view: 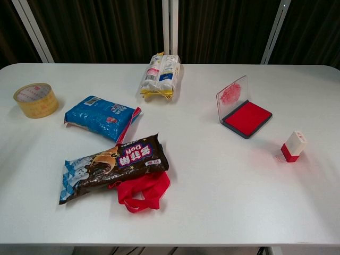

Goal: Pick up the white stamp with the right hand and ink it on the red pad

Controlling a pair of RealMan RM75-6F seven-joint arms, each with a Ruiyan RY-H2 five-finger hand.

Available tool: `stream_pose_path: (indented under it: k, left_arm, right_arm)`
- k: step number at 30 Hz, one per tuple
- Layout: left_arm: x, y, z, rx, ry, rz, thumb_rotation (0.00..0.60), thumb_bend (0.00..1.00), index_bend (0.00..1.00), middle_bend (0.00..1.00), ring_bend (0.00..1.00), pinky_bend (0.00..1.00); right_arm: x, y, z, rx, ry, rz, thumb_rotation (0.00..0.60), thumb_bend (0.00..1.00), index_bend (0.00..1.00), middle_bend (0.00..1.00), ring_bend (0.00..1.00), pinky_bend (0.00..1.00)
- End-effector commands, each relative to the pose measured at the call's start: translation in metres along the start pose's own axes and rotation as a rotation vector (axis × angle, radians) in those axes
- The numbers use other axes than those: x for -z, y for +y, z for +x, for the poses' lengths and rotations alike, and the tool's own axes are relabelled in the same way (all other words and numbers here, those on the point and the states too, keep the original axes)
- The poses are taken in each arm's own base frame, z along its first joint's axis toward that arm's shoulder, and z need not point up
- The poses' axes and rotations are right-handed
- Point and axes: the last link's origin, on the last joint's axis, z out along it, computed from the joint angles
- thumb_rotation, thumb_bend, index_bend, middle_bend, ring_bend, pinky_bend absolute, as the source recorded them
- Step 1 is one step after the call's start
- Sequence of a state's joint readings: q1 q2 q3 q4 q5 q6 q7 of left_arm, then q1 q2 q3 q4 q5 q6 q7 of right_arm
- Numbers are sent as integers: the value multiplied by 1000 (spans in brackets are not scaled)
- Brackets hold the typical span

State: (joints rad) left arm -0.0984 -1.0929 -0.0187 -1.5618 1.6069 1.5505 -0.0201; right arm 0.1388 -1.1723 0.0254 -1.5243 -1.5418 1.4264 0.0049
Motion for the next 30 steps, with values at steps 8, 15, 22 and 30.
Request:
stream_pose_path:
  k: [8, 15, 22, 30]
  left_arm:
    - [0, 7, -3, -6, -13, -17, 399, 0, 97, 153, 166, 259]
    - [-6, 11, -2, -7, -12, -24, 400, 0, 97, 153, 166, 259]
    - [-7, 7, -10, 3, -25, -17, 404, 0, 97, 153, 166, 259]
    - [-5, 3, -10, 1, -31, -16, 401, 0, 97, 153, 166, 259]
  right_arm:
    - [4, 6, 3, -8, 5, -3, 600, 155, 0, 0, 0, 0]
    - [-2, 6, -1, -3, -11, 5, 600, 155, 0, 0, 0, 0]
    - [-11, -7, -4, 30, -34, 46, 600, 156, 0, 0, 0, 0]
    - [-20, -24, -19, 124, -113, 111, 600, 172, 0, 0, 0, 0]
